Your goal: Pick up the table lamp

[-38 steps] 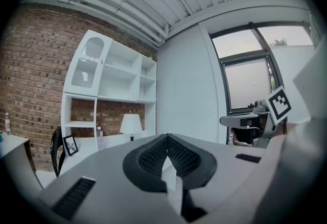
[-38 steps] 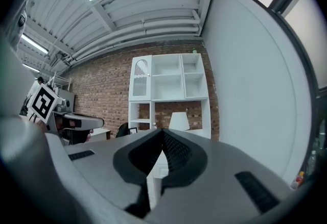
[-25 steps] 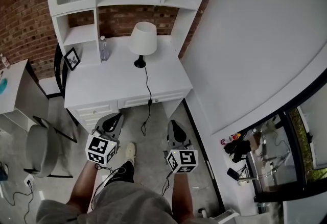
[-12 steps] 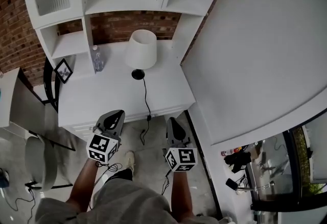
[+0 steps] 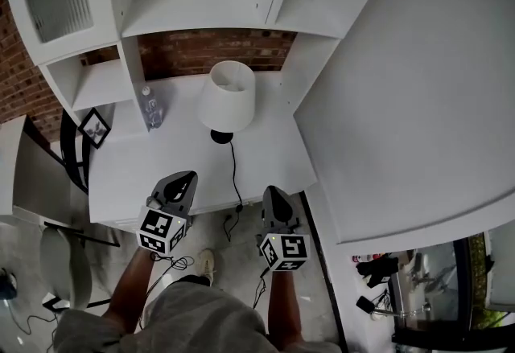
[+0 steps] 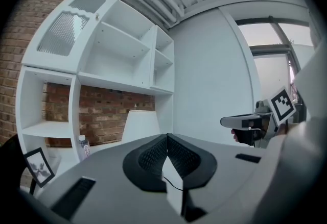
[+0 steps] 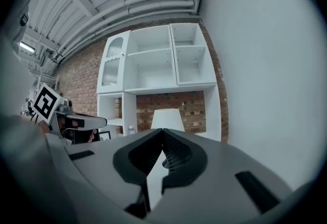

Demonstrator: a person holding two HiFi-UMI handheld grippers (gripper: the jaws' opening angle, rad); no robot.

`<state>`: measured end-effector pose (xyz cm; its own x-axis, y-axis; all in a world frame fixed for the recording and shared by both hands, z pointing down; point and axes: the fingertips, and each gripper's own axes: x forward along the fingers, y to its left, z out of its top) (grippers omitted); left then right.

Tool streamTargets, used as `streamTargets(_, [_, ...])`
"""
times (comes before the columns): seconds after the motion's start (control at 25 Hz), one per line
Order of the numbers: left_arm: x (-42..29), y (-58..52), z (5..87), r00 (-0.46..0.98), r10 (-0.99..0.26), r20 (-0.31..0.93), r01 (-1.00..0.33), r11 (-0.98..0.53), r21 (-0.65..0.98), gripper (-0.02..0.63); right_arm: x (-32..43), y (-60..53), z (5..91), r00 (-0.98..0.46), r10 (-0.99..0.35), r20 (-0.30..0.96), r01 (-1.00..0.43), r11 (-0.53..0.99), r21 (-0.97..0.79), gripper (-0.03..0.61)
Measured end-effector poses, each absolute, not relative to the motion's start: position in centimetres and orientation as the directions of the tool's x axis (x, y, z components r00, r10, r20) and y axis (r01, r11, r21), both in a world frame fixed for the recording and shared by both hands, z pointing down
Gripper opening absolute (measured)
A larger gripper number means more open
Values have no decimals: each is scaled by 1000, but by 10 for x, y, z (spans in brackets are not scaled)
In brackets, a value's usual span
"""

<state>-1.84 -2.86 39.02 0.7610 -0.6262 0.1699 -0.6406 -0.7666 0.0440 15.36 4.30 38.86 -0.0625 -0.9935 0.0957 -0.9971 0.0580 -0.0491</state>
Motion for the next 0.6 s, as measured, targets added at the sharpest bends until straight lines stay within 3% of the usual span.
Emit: streamTargets(0.6, [-1,-103,425,802,-570,182,-589,-804,78,3,169,-39,422,-59,-984,168,-997,51,-55,23])
